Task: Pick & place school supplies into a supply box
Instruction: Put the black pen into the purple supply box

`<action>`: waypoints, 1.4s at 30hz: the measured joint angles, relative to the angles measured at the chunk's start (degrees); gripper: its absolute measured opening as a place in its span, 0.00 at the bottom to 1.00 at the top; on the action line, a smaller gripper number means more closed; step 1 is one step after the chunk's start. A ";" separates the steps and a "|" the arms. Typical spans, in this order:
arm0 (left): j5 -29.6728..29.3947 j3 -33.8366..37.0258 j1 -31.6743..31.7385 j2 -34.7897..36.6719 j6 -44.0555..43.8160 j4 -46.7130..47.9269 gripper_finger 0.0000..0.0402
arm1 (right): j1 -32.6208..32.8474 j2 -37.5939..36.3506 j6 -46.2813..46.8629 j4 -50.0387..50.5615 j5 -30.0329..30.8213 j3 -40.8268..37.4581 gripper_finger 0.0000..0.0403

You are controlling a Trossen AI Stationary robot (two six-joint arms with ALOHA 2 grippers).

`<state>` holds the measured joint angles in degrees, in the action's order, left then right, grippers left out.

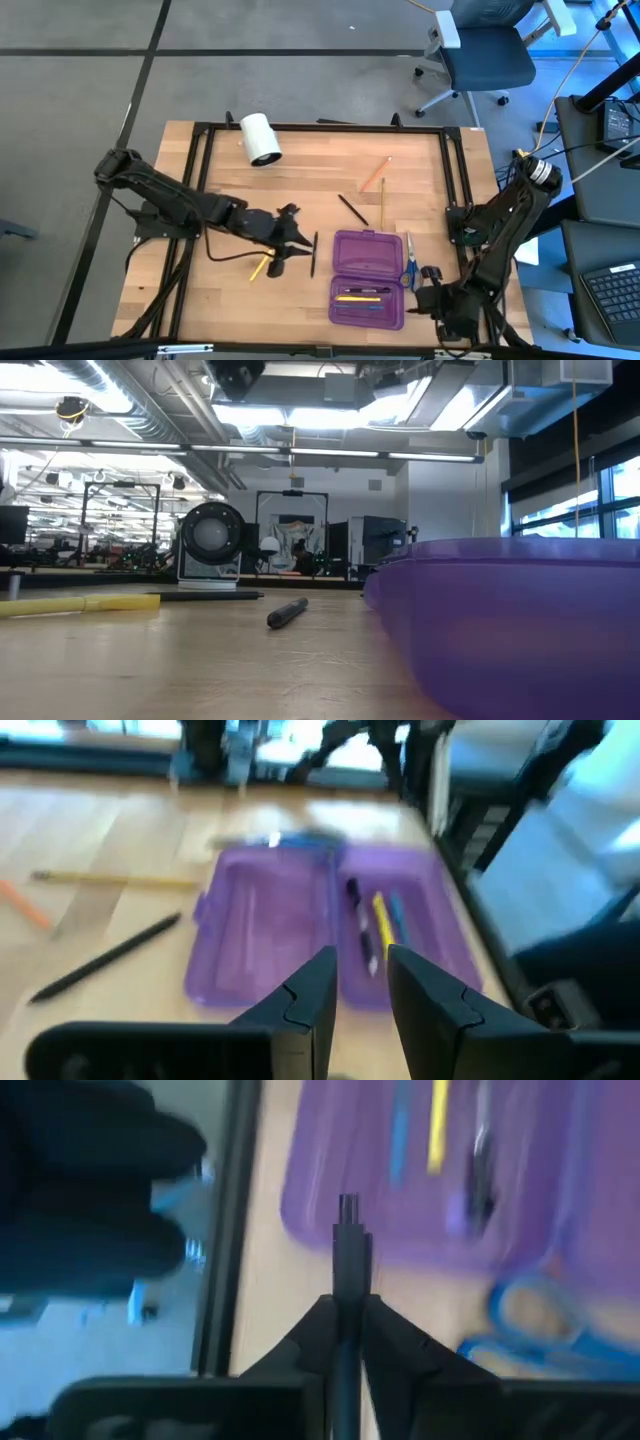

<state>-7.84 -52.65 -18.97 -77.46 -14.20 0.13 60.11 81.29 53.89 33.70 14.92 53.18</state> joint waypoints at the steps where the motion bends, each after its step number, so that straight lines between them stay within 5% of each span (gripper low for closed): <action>1: -0.02 2.71 -0.45 0.81 0.00 -4.38 0.21 | -0.24 -0.24 -1.38 -0.11 2.73 0.81 0.11; 7: 0.04 15.58 -1.99 4.27 1.20 -20.54 0.20 | -5.72 -0.19 -12.66 -5.59 10.01 3.68 0.12; 22: -5.77 32.63 -3.79 19.31 2.25 -29.78 0.20 | -22.59 10.04 -29.01 -21.74 -1.47 3.66 0.13; 42: -6.03 34.58 -3.81 18.46 -4.74 -31.52 0.20 | -25.50 21.40 -27.31 -23.67 -9.64 3.66 0.13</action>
<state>-13.87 -18.06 -22.79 -59.00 -18.94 -31.38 34.61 102.69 26.59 10.03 5.28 56.84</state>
